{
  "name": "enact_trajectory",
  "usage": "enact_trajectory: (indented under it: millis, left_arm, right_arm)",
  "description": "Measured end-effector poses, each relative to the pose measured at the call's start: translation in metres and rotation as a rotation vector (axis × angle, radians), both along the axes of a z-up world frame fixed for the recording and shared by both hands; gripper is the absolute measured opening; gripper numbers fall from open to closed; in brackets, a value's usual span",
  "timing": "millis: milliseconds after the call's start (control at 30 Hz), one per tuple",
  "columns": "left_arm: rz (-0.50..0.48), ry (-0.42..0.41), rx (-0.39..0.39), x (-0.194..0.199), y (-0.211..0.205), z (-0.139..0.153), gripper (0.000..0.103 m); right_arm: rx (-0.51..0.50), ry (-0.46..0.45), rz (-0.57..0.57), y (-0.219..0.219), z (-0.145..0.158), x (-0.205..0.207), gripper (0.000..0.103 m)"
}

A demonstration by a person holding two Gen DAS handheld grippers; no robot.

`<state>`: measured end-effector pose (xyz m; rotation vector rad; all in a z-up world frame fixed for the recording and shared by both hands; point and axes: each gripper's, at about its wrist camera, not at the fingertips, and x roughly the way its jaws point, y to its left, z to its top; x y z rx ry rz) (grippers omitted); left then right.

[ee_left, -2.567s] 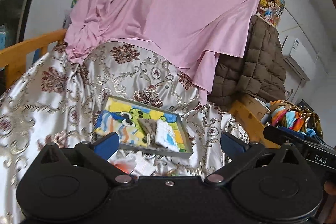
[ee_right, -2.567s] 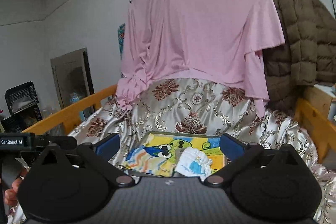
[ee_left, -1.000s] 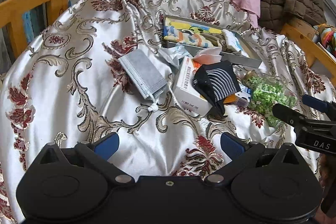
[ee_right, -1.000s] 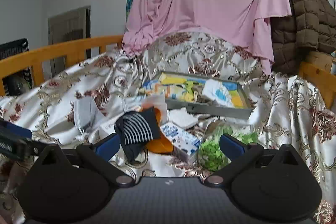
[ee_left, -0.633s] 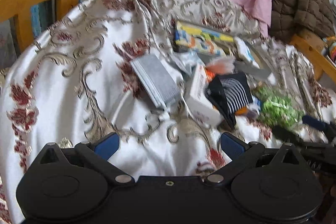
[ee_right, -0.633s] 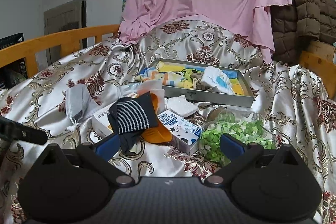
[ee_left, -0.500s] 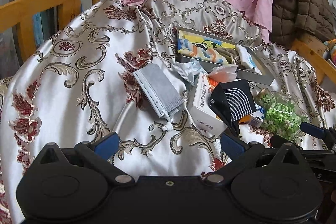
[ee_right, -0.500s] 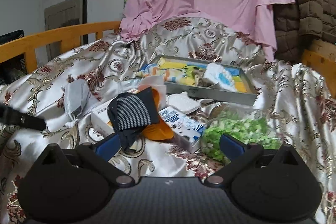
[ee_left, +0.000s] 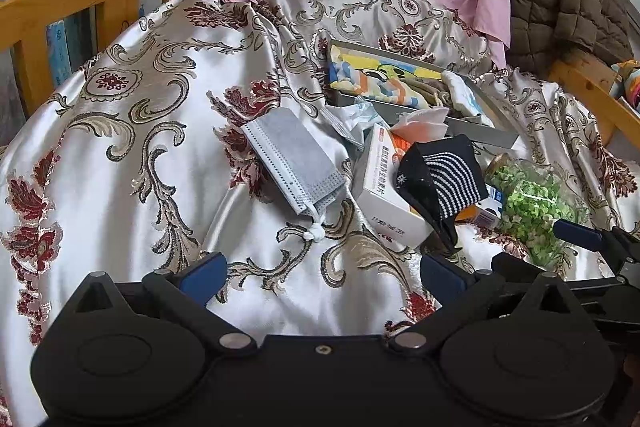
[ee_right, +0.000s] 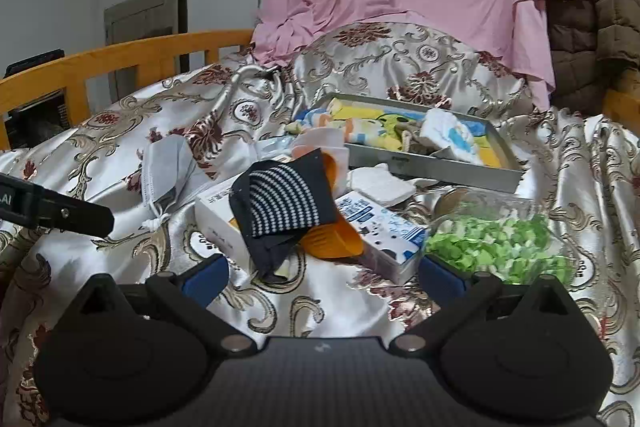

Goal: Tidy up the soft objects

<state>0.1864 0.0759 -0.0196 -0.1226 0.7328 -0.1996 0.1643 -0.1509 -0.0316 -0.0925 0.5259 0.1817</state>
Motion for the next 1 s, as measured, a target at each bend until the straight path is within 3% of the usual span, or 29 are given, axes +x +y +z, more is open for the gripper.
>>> enact_trajectory:
  millis: [300, 667, 733, 867, 1000]
  left_arm:
    - [0.003, -0.101, 0.046, 0.013, 0.0, 0.001, 0.102]
    - [-0.063, -0.228, 0.098, 0.023, -0.011, 0.007, 0.102]
    - [-0.06, -0.21, 0.07, 0.029, -0.009, 0.007, 0.102]
    - [-0.057, -0.161, -0.091, 0.038, 0.006, 0.003, 0.102]
    - [-0.024, -0.155, -0.145, 0.044, 0.011, 0.002, 0.102]
  right_arm:
    - [0.059, 0.005, 0.012, 0.002, 0.0, 0.012, 0.103]
    - [0.013, -0.079, 0.047, 0.017, 0.002, 0.018, 0.103]
    - [0.006, -0.106, 0.052, 0.019, 0.004, 0.022, 0.103]
    - [-0.015, -0.132, 0.056, 0.023, 0.003, 0.033, 0.103]
    - [0.012, -0.12, 0.032, 0.026, -0.001, 0.042, 0.103]
